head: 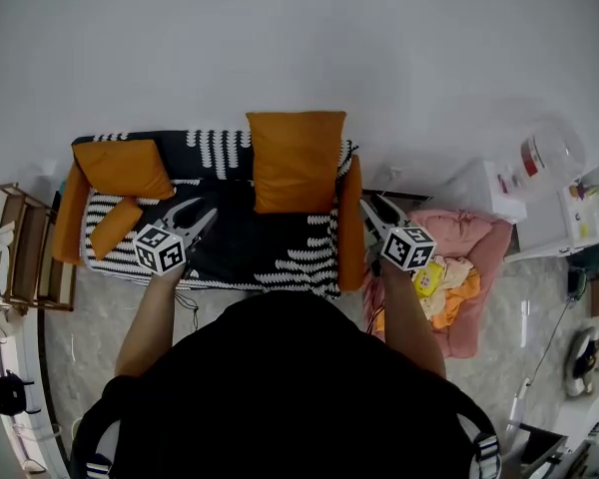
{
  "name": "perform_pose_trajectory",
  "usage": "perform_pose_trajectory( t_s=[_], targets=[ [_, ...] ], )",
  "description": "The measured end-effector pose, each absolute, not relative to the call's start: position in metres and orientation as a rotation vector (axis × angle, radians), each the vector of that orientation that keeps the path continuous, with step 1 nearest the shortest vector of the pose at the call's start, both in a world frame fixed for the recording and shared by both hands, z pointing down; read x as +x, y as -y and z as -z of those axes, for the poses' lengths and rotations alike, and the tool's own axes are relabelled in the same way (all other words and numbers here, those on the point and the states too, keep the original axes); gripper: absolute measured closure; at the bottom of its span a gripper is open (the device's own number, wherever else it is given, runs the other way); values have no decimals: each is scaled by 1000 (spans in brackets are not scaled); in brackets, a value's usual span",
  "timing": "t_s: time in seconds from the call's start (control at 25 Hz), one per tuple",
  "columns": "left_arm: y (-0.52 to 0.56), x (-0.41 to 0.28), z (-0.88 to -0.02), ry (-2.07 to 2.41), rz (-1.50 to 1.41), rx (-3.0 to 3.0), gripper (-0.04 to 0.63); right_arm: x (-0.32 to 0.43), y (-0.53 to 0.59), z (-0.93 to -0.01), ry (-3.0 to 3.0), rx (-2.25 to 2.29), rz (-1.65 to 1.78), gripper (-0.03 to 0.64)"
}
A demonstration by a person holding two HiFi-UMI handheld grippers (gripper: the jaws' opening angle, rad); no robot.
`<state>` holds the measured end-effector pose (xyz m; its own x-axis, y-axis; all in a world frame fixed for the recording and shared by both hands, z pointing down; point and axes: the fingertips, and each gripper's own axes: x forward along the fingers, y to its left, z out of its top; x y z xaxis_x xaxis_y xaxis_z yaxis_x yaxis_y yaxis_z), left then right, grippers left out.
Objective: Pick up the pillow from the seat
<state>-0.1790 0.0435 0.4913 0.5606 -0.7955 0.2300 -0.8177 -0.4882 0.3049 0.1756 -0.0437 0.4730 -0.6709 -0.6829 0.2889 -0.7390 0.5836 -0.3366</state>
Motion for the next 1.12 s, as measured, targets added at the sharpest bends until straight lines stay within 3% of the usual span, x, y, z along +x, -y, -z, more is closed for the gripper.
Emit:
perform_pose_trajectory(
  t_s=[1.12],
  targets=[
    [32, -127, -498, 1369, -93, 2353, 422, 211, 146, -488, 2686, 1098, -691, 442]
  ],
)
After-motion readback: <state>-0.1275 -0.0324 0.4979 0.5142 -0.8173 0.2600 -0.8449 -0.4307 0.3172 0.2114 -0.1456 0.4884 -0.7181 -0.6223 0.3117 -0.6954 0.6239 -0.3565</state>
